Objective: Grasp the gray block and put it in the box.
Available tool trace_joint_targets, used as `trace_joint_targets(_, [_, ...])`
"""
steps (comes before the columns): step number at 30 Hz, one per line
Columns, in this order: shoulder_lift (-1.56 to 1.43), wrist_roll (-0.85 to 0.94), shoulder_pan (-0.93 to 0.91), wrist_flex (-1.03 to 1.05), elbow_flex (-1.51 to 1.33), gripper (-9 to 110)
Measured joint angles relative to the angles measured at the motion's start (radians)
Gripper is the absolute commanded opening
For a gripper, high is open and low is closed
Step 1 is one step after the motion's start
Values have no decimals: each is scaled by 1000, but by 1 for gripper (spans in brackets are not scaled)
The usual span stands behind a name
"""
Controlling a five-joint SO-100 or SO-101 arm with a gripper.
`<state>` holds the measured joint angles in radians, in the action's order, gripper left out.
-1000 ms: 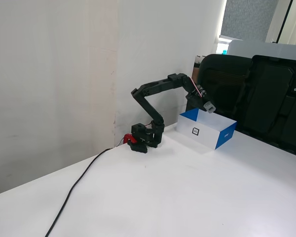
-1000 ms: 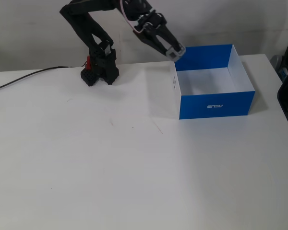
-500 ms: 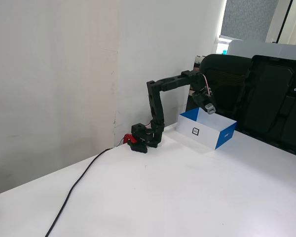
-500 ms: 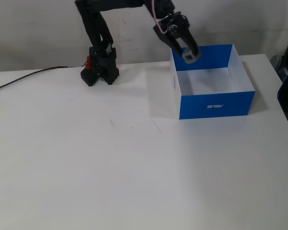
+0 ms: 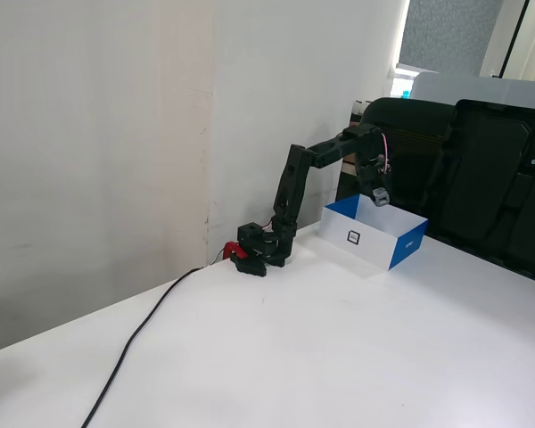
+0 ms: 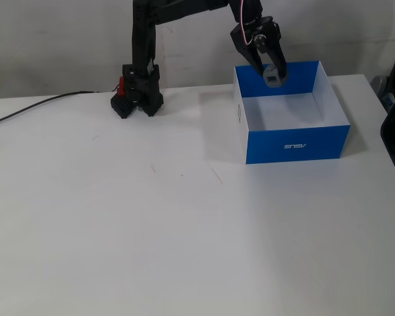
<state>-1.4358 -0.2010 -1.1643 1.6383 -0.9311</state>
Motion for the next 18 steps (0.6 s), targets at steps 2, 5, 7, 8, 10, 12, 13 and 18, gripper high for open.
trace_joint_targets(2, [0,0,0,6,3,34])
trace_joint_targets(5, [0,0,0,8,3,32])
trace_joint_targets(7, [0,0,0,8,3,30])
trace_joint_targets(8, [0,0,0,8,3,28])
trace_joint_targets(10, [0,0,2,17,3,22])
trace_joint_targets(12, [0,0,6,26,6,14])
trace_joint_targets(13, [0,0,14,32,15,8])
trace_joint_targets(18, [0,0,72,75,55,0])
